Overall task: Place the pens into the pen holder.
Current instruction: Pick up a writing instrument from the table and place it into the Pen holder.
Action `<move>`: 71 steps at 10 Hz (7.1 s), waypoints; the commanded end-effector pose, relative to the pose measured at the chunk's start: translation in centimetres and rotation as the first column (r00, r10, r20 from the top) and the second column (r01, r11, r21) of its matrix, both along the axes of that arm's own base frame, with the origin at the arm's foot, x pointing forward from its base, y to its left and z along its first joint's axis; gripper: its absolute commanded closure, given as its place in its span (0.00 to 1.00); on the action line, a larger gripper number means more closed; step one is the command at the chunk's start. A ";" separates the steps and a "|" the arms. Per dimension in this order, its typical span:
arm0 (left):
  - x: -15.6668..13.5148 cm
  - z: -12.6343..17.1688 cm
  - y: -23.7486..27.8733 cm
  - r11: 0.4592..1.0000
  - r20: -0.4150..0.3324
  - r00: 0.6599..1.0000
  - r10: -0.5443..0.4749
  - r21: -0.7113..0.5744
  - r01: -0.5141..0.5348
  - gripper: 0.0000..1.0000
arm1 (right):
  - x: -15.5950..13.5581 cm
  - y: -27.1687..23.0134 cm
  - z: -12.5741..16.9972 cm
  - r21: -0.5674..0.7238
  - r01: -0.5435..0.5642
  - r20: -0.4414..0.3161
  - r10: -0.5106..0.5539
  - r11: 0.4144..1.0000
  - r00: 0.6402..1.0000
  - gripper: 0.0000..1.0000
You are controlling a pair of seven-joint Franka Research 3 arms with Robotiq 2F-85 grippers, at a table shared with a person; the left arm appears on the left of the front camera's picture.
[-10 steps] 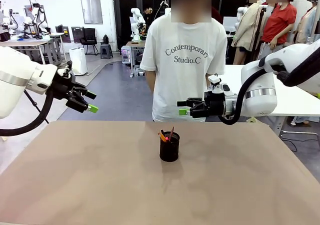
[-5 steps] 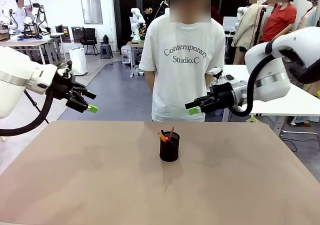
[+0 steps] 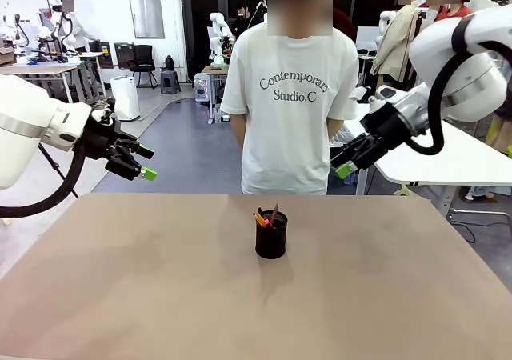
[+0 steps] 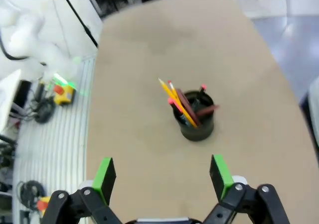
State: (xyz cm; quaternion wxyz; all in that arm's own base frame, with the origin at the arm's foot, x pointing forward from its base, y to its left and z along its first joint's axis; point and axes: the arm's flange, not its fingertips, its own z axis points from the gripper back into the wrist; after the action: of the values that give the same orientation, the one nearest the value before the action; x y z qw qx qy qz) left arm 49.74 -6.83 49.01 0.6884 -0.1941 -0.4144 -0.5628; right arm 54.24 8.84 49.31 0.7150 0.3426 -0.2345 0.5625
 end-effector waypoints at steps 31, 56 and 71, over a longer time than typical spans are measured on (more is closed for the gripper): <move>-0.1 0.2 0.3 1.000 -0.005 1.000 -0.009 -0.005 0.009 0.00 | 0.1 -6.8 2.1 -0.028 0.050 0.297 -0.039 0.998 0.954 0.00; -0.1 0.2 0.3 1.000 -0.005 1.000 -0.009 -0.005 0.009 0.00 | 0.1 -6.8 2.1 -0.028 0.050 0.297 -0.039 0.998 0.954 0.00; -0.1 0.2 0.3 1.000 -0.005 1.000 -0.009 -0.005 0.009 0.00 | 0.1 -6.8 2.1 -0.028 0.050 0.297 -0.039 0.998 0.954 0.00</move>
State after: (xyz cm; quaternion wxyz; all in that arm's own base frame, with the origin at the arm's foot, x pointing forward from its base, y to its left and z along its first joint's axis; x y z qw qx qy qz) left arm 49.74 -6.83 49.01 0.6884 -0.1940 -0.4144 -0.5628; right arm 54.34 2.08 51.38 0.6902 0.2369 -0.3361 0.5954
